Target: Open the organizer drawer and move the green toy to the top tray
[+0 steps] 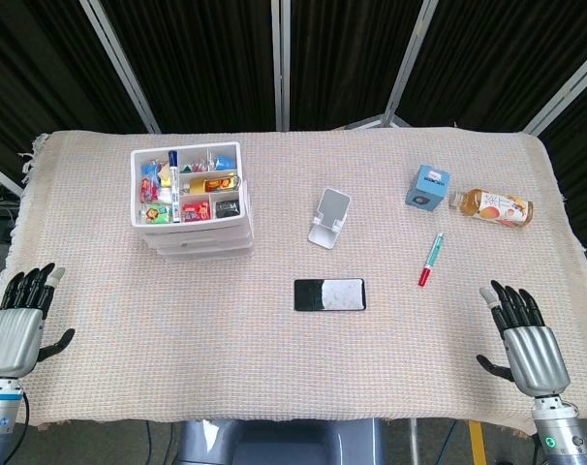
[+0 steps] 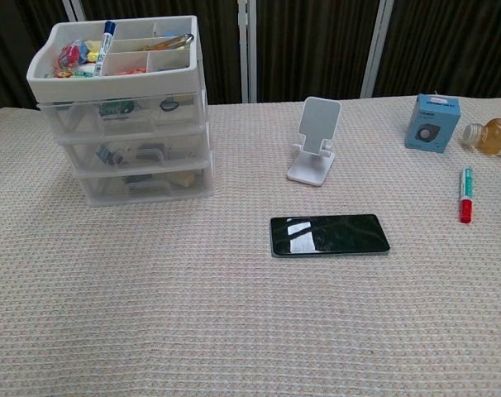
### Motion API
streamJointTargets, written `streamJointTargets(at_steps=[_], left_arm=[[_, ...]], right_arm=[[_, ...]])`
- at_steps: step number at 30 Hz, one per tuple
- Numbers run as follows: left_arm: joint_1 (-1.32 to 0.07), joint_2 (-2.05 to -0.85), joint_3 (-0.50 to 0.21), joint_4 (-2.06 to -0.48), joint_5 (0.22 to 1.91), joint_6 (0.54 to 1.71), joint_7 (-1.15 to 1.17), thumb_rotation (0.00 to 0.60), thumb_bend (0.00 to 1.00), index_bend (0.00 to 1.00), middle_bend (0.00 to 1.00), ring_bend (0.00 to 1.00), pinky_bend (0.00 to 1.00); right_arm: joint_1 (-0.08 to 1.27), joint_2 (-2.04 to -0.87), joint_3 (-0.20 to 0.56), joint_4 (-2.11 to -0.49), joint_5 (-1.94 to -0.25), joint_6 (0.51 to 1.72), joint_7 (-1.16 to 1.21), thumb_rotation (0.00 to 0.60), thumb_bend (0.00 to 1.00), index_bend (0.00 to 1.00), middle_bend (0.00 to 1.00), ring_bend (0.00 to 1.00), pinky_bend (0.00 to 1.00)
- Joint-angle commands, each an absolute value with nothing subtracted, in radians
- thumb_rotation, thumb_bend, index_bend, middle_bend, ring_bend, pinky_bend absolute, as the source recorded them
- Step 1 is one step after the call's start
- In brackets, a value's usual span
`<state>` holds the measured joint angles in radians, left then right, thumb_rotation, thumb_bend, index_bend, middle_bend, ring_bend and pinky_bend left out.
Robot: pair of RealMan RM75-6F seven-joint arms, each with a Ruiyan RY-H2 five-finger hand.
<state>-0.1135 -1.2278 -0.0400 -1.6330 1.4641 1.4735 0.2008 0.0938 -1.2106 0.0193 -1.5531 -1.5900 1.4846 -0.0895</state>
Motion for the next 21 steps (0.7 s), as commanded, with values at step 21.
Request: streamJointTargets(at_steps=[21], left_arm=[[-0.16,-1.222,-0.049,-1.668,1.466,1.375,-0.034,0.6,0.62,0.0,0.28,0.32,0.34]], right_arm=[[0.095,-1.208,0.02,-1.562,-1.575,1.471,-0.085,0.6,0.02,0.0,0.0,0.0,0.0]])
